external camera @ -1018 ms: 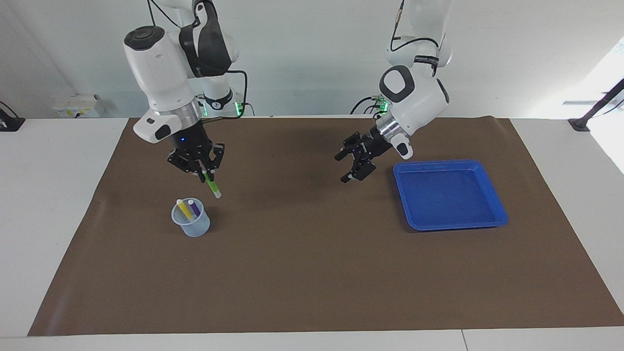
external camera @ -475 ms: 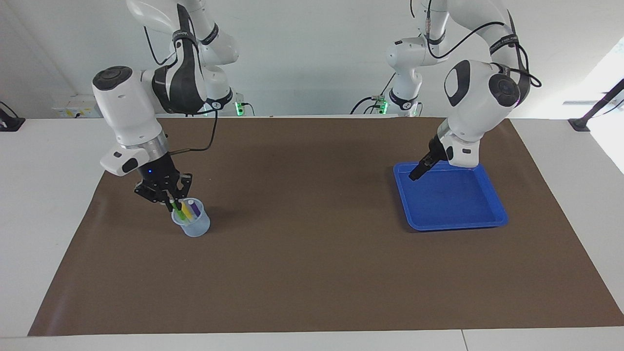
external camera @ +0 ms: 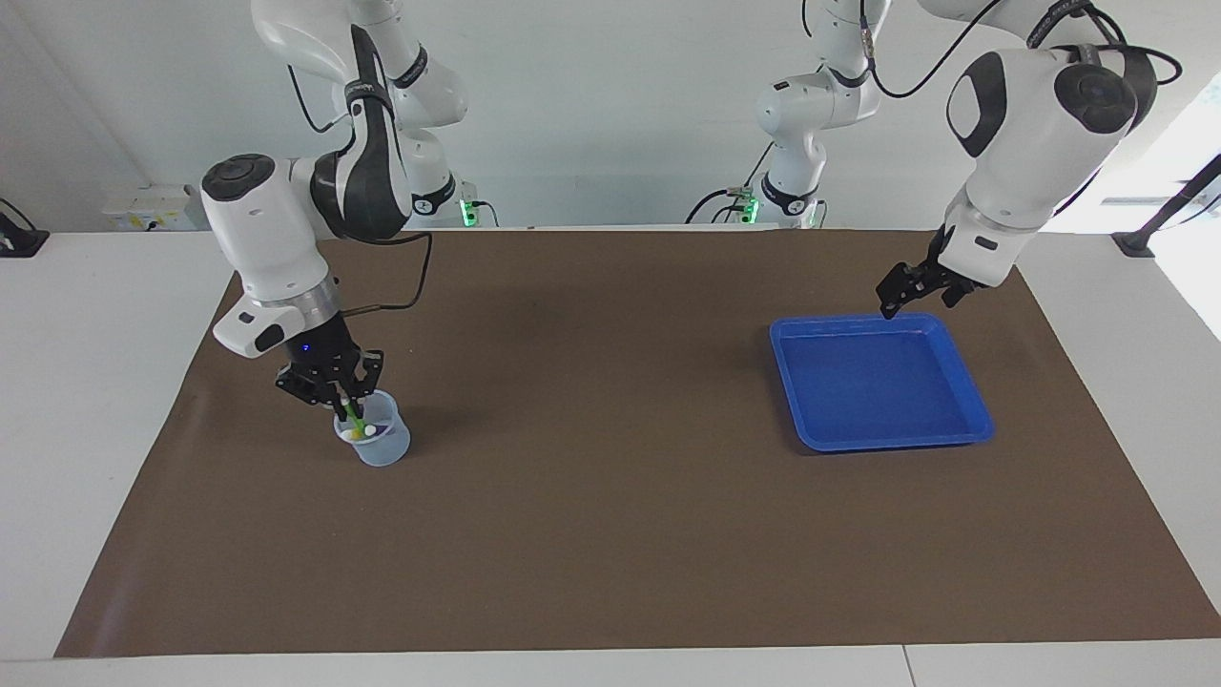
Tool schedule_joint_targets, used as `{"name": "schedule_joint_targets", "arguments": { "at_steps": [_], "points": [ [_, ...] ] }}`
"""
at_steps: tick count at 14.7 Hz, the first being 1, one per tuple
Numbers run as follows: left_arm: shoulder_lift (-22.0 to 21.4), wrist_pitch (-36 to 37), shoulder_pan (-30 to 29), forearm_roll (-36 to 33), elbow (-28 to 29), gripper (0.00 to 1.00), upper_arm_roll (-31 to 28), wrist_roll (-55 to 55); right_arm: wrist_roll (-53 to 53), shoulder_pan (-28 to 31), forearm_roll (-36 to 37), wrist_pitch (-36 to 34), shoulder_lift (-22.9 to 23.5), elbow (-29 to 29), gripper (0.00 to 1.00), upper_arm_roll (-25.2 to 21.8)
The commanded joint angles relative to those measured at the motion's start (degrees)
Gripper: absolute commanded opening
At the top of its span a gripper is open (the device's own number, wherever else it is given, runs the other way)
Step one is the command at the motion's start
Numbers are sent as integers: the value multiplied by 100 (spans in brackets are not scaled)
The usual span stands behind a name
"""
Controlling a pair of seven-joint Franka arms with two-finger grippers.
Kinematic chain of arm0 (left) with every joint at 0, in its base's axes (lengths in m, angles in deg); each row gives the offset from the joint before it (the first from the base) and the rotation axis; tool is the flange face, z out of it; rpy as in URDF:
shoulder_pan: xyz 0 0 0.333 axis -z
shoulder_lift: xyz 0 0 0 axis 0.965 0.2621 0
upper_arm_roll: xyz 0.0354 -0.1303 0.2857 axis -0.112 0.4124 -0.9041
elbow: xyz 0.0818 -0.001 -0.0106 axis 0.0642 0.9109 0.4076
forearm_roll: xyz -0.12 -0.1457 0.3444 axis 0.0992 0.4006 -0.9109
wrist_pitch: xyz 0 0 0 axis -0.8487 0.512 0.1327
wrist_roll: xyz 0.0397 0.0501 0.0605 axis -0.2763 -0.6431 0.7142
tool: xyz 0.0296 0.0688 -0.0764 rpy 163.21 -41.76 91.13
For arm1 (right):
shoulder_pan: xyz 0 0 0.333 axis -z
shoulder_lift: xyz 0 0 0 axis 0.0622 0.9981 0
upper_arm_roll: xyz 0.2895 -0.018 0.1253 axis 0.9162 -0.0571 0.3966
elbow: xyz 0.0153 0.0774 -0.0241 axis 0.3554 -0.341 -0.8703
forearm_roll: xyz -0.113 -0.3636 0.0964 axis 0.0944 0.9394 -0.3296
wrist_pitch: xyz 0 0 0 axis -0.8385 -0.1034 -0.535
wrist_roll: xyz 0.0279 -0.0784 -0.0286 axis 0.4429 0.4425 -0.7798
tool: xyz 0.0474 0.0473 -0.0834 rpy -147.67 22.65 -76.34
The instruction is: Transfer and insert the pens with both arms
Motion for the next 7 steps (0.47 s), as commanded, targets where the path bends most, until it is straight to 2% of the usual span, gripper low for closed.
{"name": "schedule_joint_targets", "arguments": {
  "at_steps": [1, 2, 5, 6, 7],
  "points": [
    [-361, 426, 23, -168, -103, 100, 24, -743, -100, 33, 94, 105, -45, -97, 0, 4],
    [-502, 487, 75, -168, 46, 100, -10, -1007, -100, 33, 85, 123, -45, -124, 0, 4],
    [-671, 366, 1022, -133, 320, 100, -1036, -1098, -91, 33, 94, 158, -80, -229, 0, 4],
    [-627, 217, 1086, -72, 250, 100, -1082, -1019, -74, 33, 85, 149, -80, -230, 22, 4],
    [-583, 94, 1104, -27, 154, 100, -1083, -957, -48, 33, 85, 158, -80, -221, 74, 4]
  ]
}}
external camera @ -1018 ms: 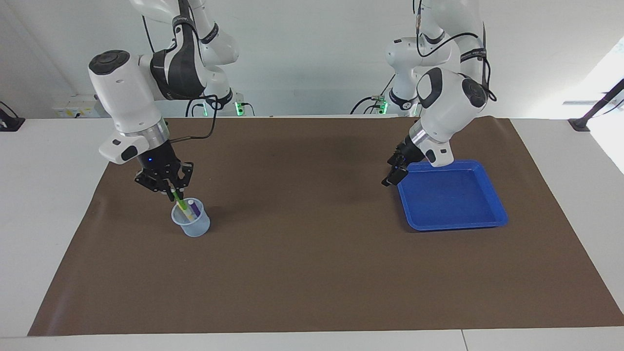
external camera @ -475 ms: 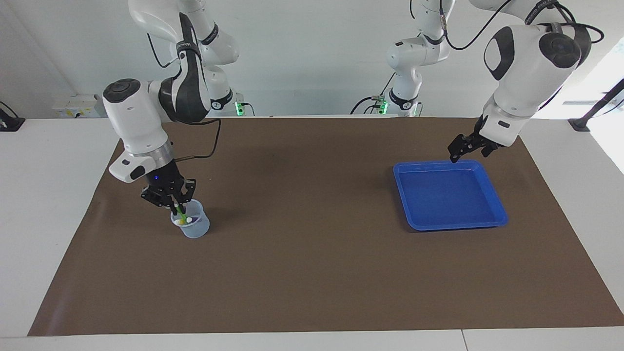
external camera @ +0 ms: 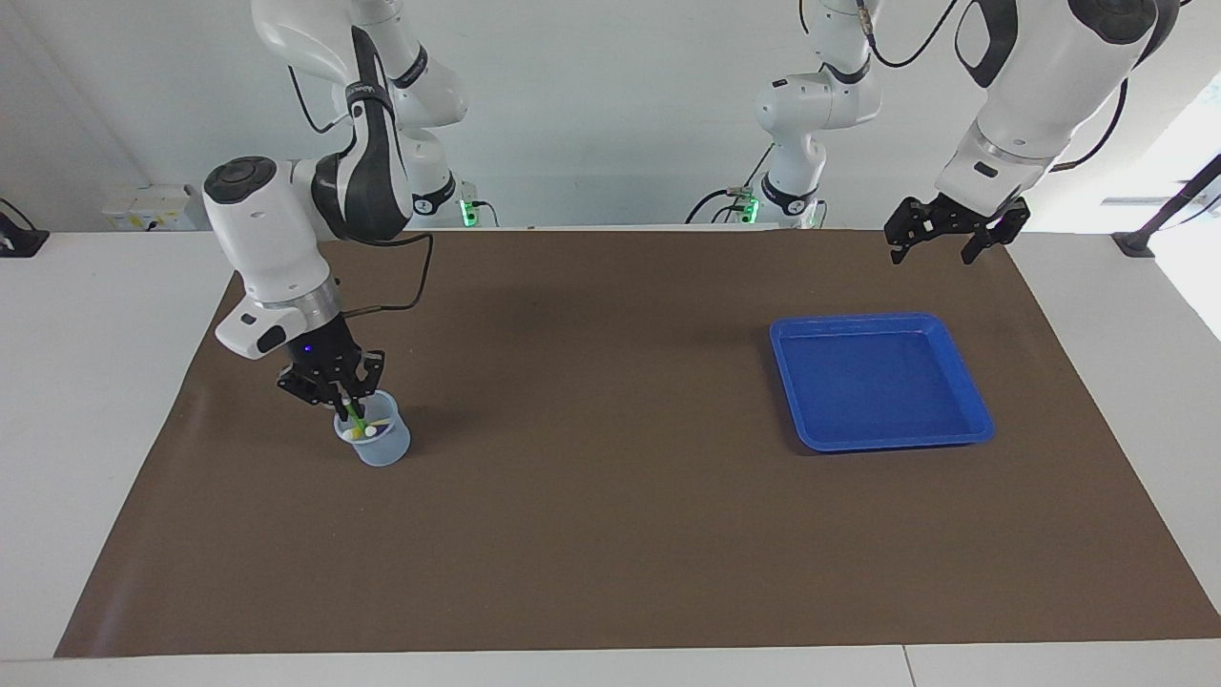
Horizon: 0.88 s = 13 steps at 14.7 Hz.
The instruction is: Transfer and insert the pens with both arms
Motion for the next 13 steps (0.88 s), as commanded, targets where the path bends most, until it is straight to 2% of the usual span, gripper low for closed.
{"name": "schedule_joint_targets", "arguments": {
  "at_steps": [1, 3, 6, 9, 13],
  "points": [
    [22, -295, 250, 13, -66, 100, -197, 41, -30, 33, 76, 138, -72, -113, 93, 4],
    [145, -147, 250, 153, -347, 100, -206, 59, -21, 33, 76, 129, -63, -78, 100, 4],
    [145, 65, 250, 294, -401, 100, -197, 155, -30, 33, 76, -29, -28, 184, 100, 4],
    [128, 21, 180, 373, -383, 100, -154, 164, 171, 15, 76, -914, -45, 746, 100, -5],
    [101, 73, 180, 312, -375, 100, -153, 156, 1119, 7, 329, -2382, -80, 1669, 100, -31]
  ]
}}
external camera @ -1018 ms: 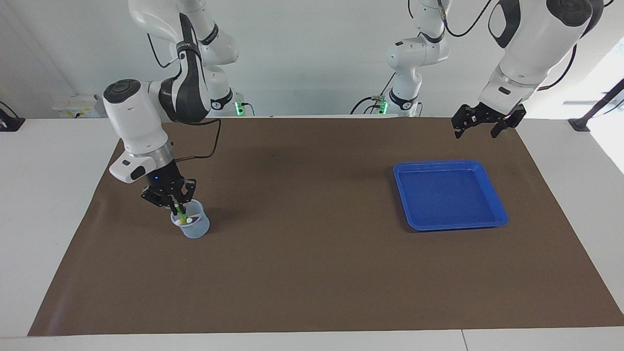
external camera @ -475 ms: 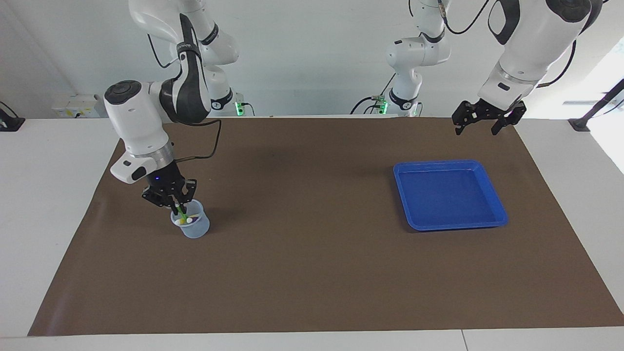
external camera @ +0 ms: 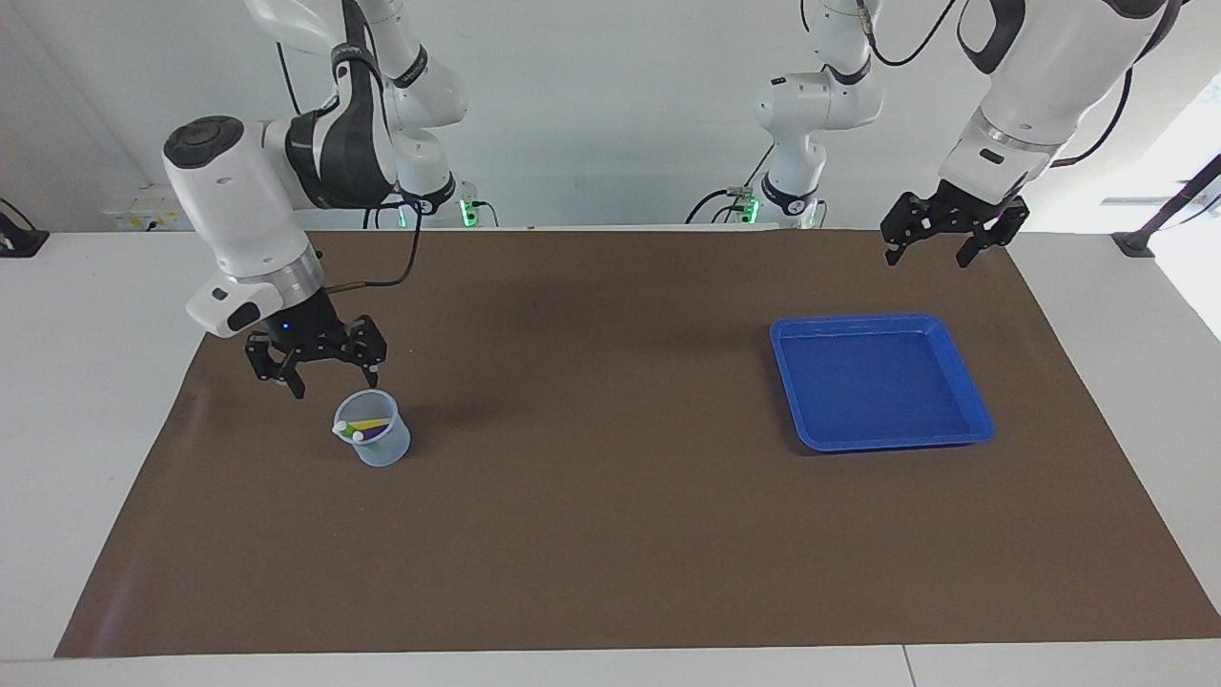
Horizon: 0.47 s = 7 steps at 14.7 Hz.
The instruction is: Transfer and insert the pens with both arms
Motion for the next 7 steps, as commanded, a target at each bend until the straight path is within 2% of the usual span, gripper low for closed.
{"name": "schedule_joint_targets", "arguments": {
  "at_steps": [1, 5, 7],
  "points": [
    [44, 190, 44, 17, -140, 100, -53, 53, 703, -9, 384, -908, 0, 639, 100, 12],
    [0, 269, -17, 17, -122, 100, -45, 53, 995, -18, 473, -1850, -62, 1193, 100, 4],
    [-9, 243, -70, 17, -105, 100, -36, 44, 1065, 35, 464, -2150, -376, 1108, 100, 30]
  ]
}}
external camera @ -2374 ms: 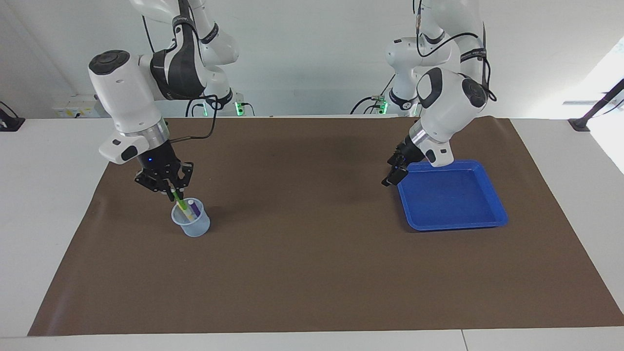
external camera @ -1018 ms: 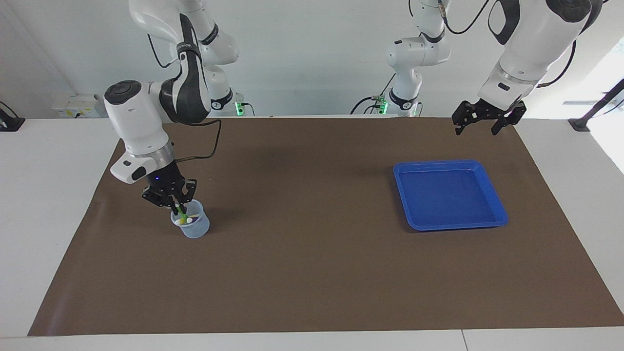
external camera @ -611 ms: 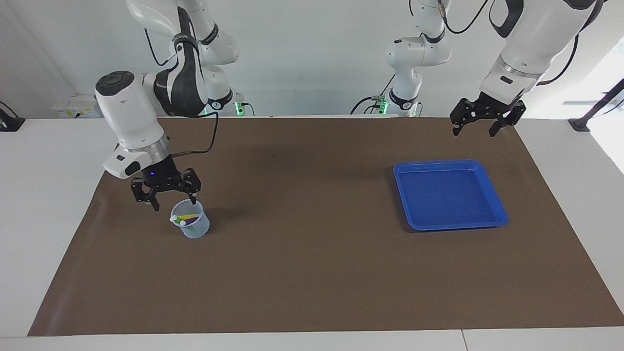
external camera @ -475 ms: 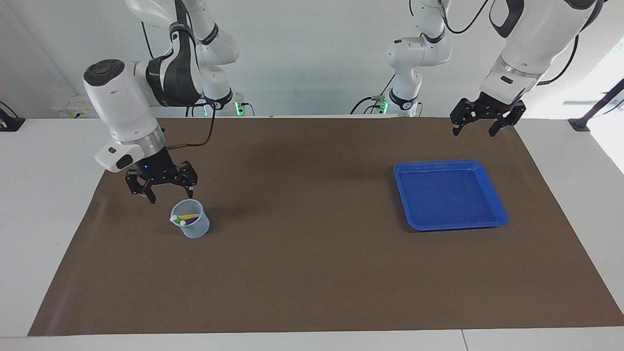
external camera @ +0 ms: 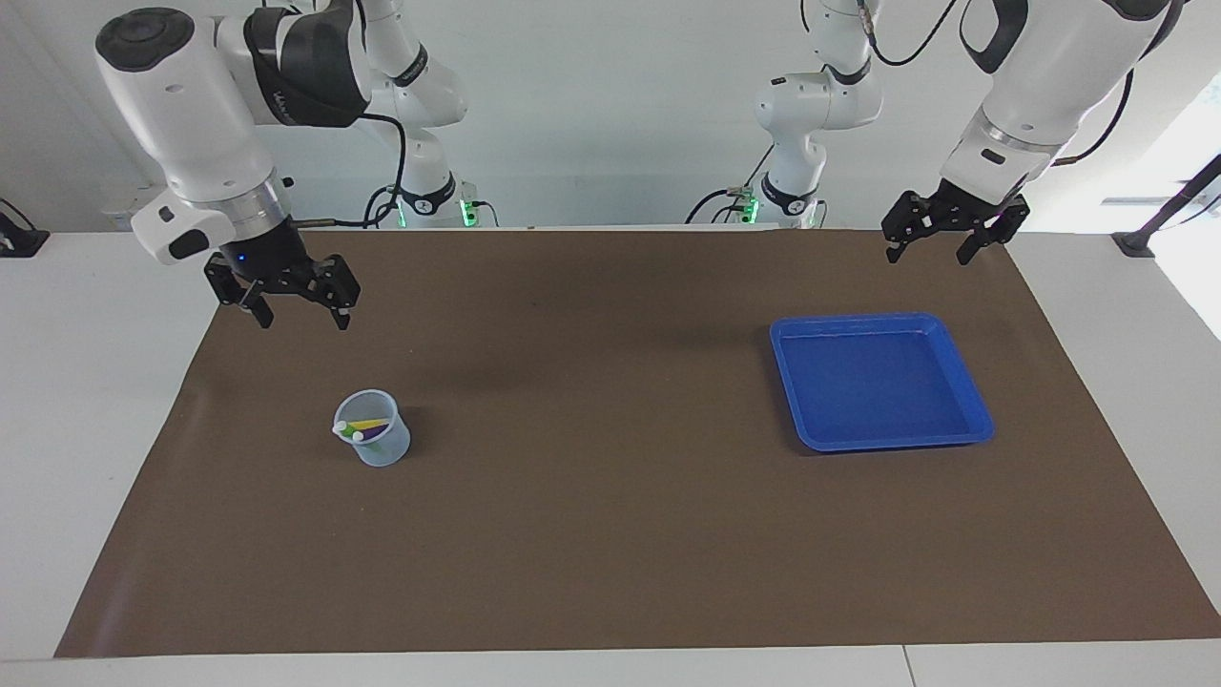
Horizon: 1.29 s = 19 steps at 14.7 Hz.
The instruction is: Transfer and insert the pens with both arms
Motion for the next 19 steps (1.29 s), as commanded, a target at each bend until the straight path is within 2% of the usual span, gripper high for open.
{"name": "schedule_joint_targets", "arguments": {
  "at_steps": [1, 4, 19],
  "points": [
    [-24, 135, -50, 17, -91, 100, -21, 40, 174, 58, 96, -298, -399, -108, 100, 30],
    [-51, 91, -68, 17, -39, 100, -30, 22, 113, 154, 79, -307, -734, -529, 100, 30],
    [-51, 108, -77, 26, -38, 100, -65, 40, -89, 163, 0, -271, -752, -566, 100, 48]
  ]
}}
